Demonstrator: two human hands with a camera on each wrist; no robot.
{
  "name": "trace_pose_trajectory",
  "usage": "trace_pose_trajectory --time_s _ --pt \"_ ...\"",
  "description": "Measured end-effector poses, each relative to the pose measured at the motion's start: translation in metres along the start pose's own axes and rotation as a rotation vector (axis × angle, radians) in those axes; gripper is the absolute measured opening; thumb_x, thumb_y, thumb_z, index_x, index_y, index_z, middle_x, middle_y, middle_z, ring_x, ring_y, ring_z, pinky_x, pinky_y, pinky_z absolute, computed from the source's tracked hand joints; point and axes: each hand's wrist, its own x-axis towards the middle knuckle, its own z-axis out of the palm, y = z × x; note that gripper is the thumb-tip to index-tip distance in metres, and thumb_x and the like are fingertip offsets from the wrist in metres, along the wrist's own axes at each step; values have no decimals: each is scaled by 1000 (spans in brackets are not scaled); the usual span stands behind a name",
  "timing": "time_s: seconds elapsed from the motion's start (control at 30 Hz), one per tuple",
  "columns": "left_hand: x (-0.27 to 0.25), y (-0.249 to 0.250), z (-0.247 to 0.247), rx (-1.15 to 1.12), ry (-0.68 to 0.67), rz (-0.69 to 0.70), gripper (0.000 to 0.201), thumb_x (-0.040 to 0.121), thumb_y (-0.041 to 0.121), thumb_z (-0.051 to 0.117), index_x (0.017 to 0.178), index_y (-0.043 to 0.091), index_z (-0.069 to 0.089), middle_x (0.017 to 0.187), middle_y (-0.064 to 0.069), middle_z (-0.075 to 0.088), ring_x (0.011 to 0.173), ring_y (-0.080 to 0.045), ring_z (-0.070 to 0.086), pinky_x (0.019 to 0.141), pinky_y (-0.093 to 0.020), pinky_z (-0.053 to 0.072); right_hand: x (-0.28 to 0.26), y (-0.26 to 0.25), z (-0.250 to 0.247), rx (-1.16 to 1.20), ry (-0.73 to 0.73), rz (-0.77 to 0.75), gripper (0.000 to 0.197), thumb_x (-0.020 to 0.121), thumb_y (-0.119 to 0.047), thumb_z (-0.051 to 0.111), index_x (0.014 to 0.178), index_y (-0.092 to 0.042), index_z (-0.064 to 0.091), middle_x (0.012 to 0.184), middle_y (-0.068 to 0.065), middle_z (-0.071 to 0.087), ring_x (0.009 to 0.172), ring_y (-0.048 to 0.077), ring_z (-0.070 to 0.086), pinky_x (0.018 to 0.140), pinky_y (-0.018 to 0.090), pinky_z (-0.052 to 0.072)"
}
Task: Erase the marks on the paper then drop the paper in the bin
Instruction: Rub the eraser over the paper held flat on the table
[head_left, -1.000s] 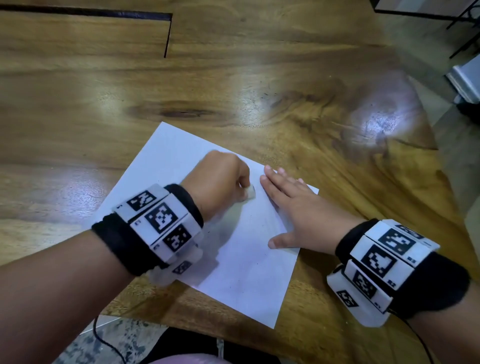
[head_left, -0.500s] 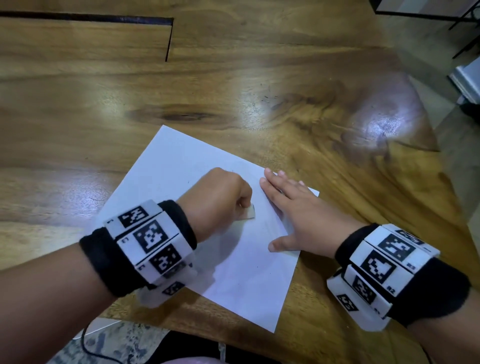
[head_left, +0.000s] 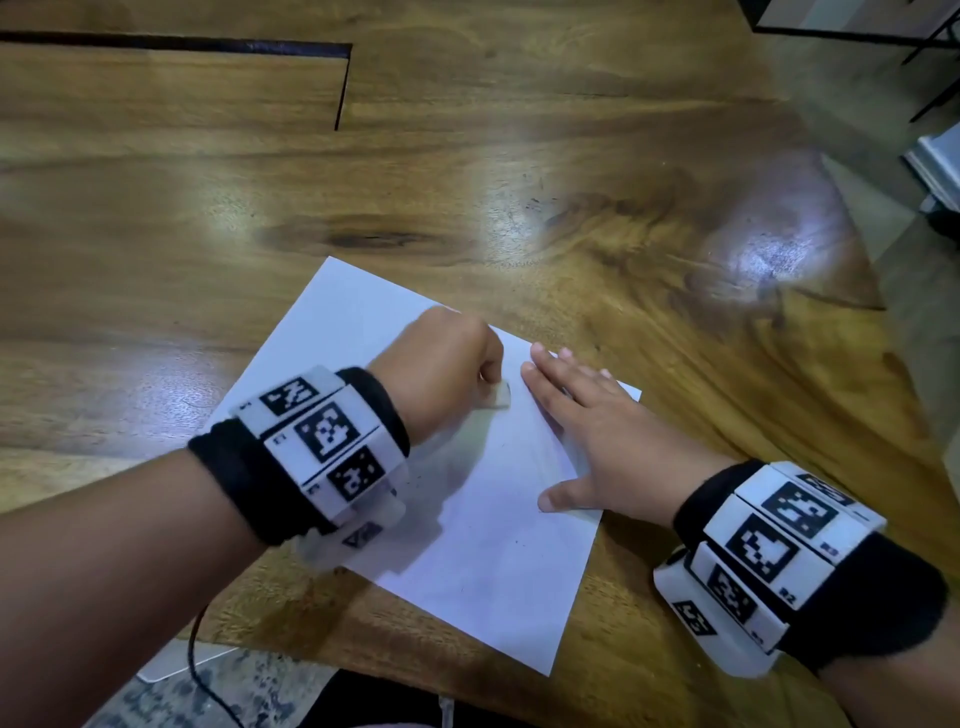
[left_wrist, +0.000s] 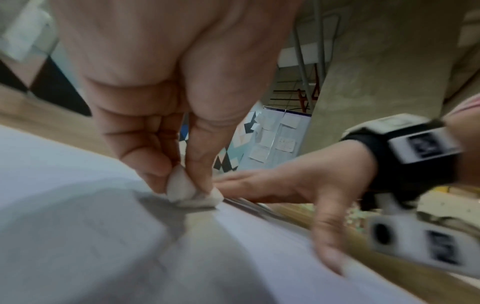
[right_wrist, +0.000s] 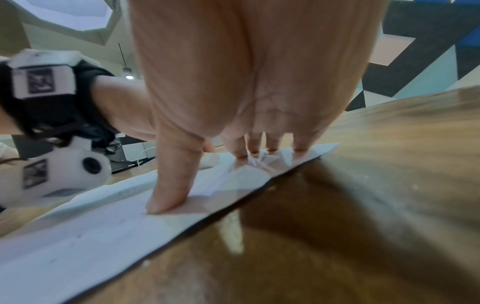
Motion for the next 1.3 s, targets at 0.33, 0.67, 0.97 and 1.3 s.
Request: trace_pose_trajectory --time_s 0.33,0.67,0.97,1.3 --pt "-13 6 12 -9 -77 47 5 77 15 62 74 18 64 78 -3 64 77 -24 57 70 -30 46 -1 0 0 33 11 -7 115 76 -49 70 149 -23 -15 152 -14 -30 132 -3 -28 109 22 -17" --pt "-4 4 -1 -20 -10 -18 8 78 16 61 70 17 60 64 1 49 70 -21 47 64 -24 33 0 1 1 23 19 -9 115 76 -49 70 149 -23 -16 147 -18 -32 130 -4 -28 108 21 -17" --pt "-20 -7 1 -73 6 -77 12 78 22 63 86 14 67 78 -3 65 80 -21 57 71 -28 43 -1 0 2 32 45 -2 114 76 -50 69 149 -25 -15 152 -15 -29 134 -2 -28 110 20 -14" --pt "-19 -34 -10 -123 -28 -109 23 82 21 63 104 20 66 86 -4 69 81 -19 58 64 -23 38 -21 -24 2 3 8 38 90 85 -47 58 151 -32 -2 156 -17 -15 142 6 -9 113 29 5"
